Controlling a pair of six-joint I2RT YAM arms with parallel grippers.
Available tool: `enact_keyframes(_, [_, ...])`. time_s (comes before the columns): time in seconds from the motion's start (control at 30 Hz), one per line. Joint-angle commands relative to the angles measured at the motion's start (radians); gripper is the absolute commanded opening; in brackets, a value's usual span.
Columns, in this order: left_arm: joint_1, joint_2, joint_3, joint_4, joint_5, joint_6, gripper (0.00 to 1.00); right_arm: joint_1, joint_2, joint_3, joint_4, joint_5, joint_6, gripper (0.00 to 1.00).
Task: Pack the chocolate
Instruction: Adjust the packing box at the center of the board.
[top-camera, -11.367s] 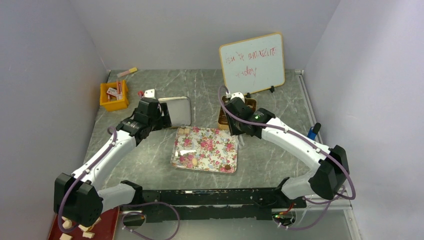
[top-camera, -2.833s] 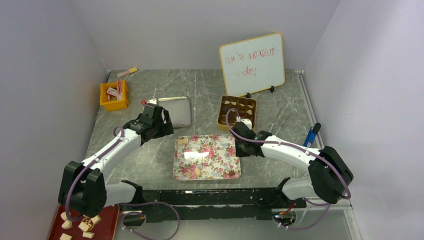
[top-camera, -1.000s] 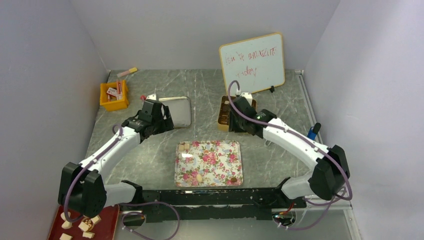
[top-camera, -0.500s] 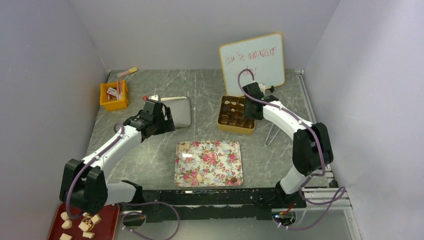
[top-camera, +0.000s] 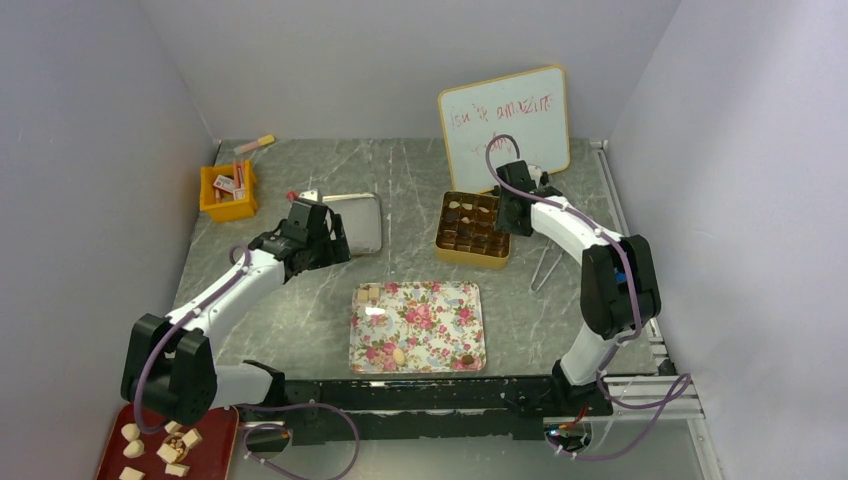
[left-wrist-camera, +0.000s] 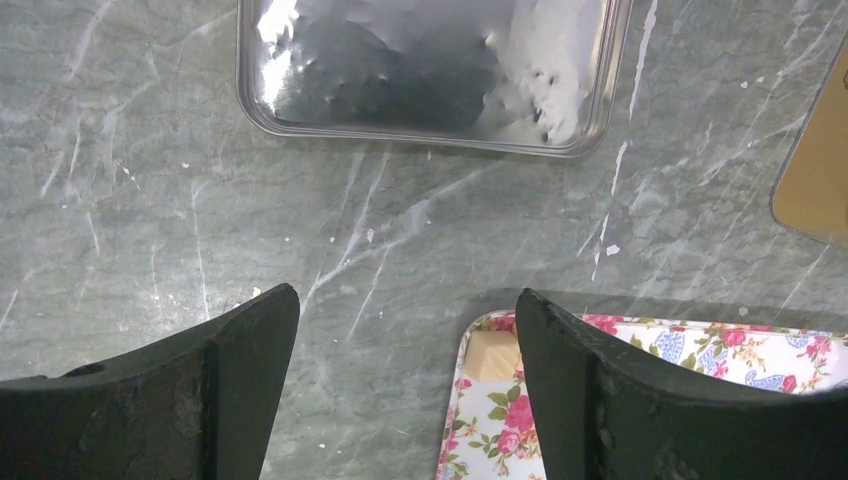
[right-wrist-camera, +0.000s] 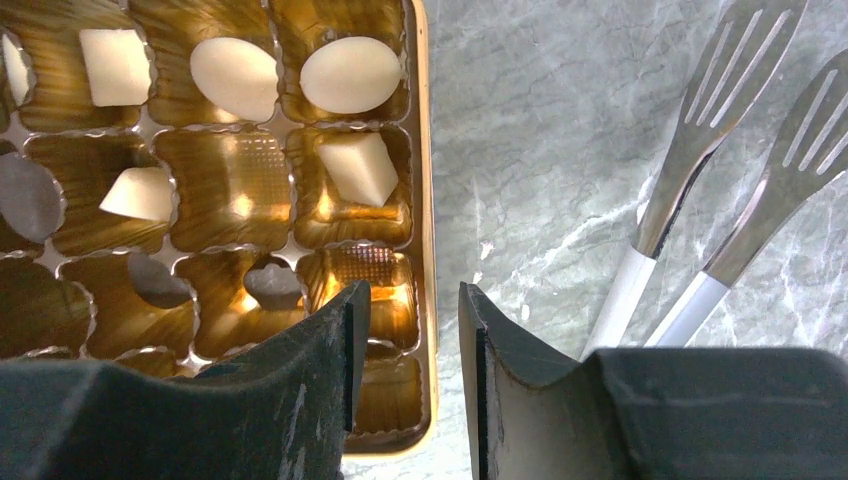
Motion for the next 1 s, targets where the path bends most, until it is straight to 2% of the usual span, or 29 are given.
enact_keyframes(0.0, [0.003, 0.002, 0.035, 0.019, 0.01, 0.016, 0.84, -0.01, 0.025, 0.044, 0.033, -0.028, -0.011, 0.41])
enact_keyframes(0.2, [0.004, -0.003, 0.033, 0.018, 0.006, 0.015, 0.84, -0.017, 0.046, 0.04, 0.04, -0.041, -0.006, 0.39])
enact_keyframes(0.53, [0.003, -0.013, 0.018, 0.018, 0.004, 0.016, 0.84, -0.026, 0.07, 0.03, 0.055, -0.064, -0.011, 0.26])
enact_keyframes(0.97, [0.003, -0.019, 0.0, 0.029, 0.01, 0.005, 0.84, -0.024, 0.05, 0.003, 0.079, -0.086, -0.034, 0.2])
